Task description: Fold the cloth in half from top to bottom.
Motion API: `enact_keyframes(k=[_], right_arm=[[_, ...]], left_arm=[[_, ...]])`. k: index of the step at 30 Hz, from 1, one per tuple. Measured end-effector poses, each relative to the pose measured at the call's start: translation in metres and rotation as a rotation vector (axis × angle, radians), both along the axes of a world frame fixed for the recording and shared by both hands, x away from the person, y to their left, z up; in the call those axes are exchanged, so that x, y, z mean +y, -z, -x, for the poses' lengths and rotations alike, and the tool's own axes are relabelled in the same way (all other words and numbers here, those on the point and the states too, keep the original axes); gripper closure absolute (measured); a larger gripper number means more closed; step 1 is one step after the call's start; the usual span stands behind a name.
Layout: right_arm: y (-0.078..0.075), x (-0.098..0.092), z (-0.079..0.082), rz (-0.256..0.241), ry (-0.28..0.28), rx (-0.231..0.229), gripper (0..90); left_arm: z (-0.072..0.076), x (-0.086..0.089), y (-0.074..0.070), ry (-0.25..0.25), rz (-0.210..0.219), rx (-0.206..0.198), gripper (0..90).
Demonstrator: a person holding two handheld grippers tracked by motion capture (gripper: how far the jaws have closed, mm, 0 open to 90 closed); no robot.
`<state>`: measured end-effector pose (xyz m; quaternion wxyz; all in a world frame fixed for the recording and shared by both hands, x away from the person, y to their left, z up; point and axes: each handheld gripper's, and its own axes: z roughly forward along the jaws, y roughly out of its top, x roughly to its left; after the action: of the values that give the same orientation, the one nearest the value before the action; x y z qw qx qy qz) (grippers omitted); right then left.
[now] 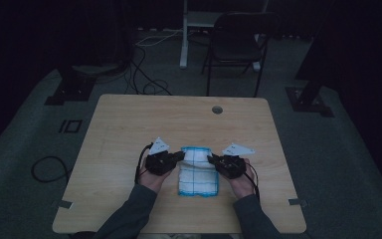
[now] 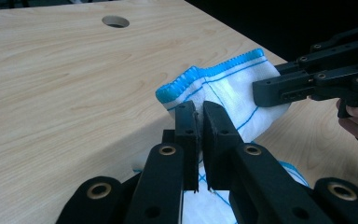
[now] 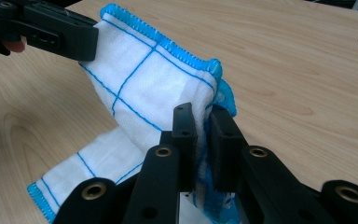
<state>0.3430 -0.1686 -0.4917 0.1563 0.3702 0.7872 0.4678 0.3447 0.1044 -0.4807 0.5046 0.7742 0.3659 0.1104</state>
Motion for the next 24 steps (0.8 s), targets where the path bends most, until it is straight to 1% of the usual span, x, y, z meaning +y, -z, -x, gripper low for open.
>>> enact_keyframes(k=[2, 4, 8, 10, 15, 19, 21, 24], right_arm=[[0.002, 0.001, 0.002, 0.003, 0.003, 0.003, 82.5], [0.005, 0.001, 0.003, 0.007, 0.006, 0.007, 82.0], [0.009, 0.003, 0.005, 0.020, 0.005, 0.012, 82.0], [0.011, 0.003, 0.006, 0.024, 0.003, 0.013, 82.0], [0.015, 0.001, 0.010, 0.023, 0.009, 0.018, 82.0], [0.019, 0.000, 0.012, 0.030, 0.005, 0.027, 81.9], [0.021, -0.001, 0.013, 0.032, 0.005, 0.032, 81.9], [0.023, -0.002, 0.015, 0.027, 0.003, 0.032, 81.8]], left_arm=[[0.001, 0.000, 0.002, 0.000, 0.001, 0.004, 85.8], [0.001, 0.000, 0.004, 0.002, -0.007, 0.009, 85.9], [0.003, 0.000, 0.007, 0.001, 0.000, 0.016, 85.7], [0.005, 0.000, 0.009, 0.004, -0.004, 0.018, 85.6], [0.011, -0.002, 0.013, 0.015, 0.002, 0.028, 84.7], [0.014, -0.001, 0.018, 0.021, 0.017, 0.045, 81.3], [0.015, 0.001, 0.017, 0.017, 0.026, 0.044, 80.0], [0.014, 0.005, 0.015, -0.004, 0.038, 0.037, 79.8]])
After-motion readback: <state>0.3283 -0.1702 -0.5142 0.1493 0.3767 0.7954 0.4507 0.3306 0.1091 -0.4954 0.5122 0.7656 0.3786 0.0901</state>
